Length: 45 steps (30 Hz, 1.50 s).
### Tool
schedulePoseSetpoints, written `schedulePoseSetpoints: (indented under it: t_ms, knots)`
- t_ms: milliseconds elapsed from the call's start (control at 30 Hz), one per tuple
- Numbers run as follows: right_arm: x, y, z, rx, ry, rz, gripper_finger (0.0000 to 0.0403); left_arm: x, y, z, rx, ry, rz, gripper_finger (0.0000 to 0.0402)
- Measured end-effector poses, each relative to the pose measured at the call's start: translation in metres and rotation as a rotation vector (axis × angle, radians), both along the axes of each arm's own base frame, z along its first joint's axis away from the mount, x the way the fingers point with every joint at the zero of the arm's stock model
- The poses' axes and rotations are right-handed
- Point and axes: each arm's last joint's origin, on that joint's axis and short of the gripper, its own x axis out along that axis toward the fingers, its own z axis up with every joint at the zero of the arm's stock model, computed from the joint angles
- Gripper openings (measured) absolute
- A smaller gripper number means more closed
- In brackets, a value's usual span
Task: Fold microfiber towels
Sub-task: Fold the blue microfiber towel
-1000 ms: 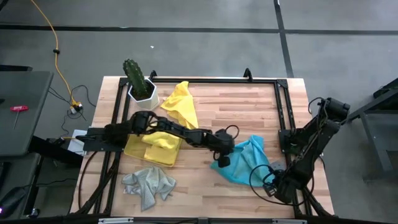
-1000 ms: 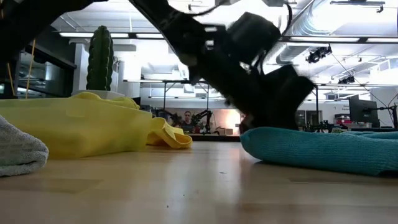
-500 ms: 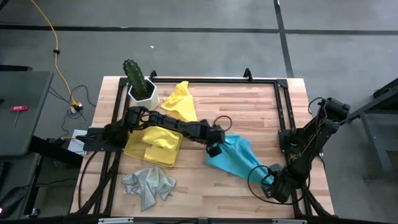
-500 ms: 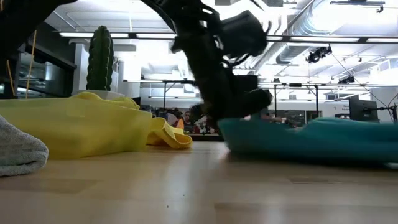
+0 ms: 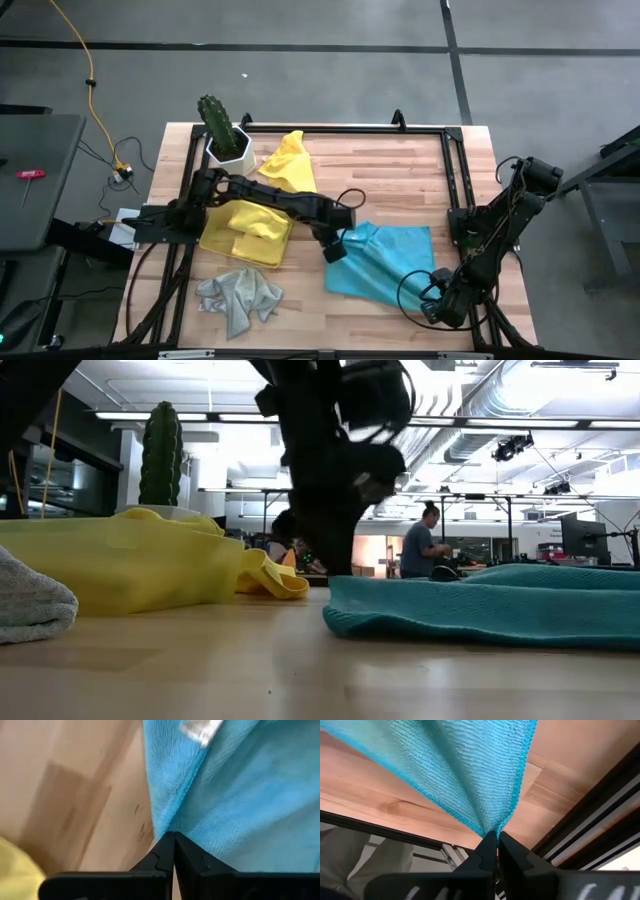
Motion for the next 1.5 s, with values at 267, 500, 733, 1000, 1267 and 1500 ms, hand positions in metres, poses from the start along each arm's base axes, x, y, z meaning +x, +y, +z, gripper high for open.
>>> schedulePoseSetpoints:
  t_ms: [267,500,733,1000,1267,1500]
  knots:
    - [0.000,0.000,0.000,-0.013,-0.046,0.058,0.0026,-0.006,0.010,0.027,0.060,-0.060,-0.132,0.0004]
    - [0.002,-0.003,-0.001,-0.064,-0.162,0.182,0.0123,0.012,0.021,0.040,0.074,-0.311,-0.250,0.0061]
    - [-0.001,-0.008,-0.002,-0.120,-0.173,0.237,0.0181,0.038,0.008,0.018,0.148,-0.455,-0.295,0.0136]
    - [-0.001,-0.010,-0.003,-0.160,-0.182,0.232,0.0184,0.047,0.002,-0.010,0.279,-0.417,-0.261,0.0162]
    - [-0.001,-0.011,-0.003,-0.177,-0.193,0.228,0.0183,0.052,0.000,-0.022,0.331,-0.424,-0.253,0.0151]
    - [-0.001,-0.013,-0.003,-0.221,-0.213,0.220,0.0183,0.052,0.000,-0.030,0.349,-0.396,-0.278,0.0114]
